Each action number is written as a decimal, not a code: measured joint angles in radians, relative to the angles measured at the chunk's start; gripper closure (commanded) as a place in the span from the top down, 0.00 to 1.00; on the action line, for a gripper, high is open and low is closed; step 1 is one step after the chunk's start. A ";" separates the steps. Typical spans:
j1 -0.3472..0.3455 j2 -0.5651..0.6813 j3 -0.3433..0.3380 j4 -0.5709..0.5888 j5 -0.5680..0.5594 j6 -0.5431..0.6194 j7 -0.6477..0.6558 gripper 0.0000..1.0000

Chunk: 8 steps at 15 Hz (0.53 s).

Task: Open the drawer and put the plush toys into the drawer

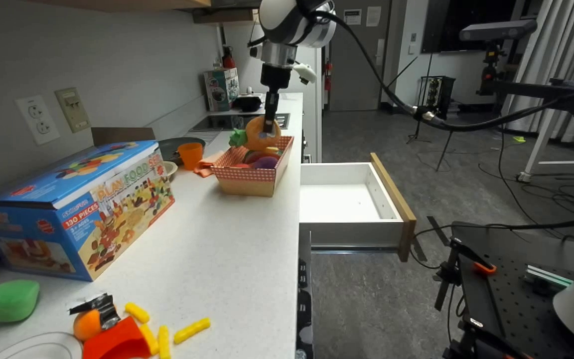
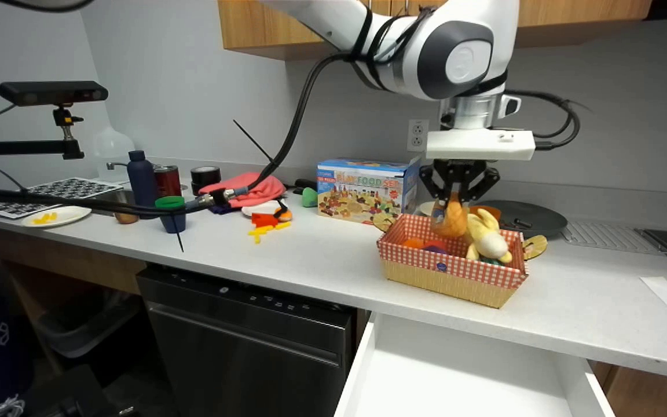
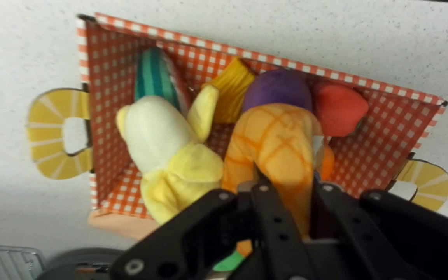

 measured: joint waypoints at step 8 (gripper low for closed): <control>-0.046 -0.146 -0.134 -0.221 -0.082 0.000 0.090 0.04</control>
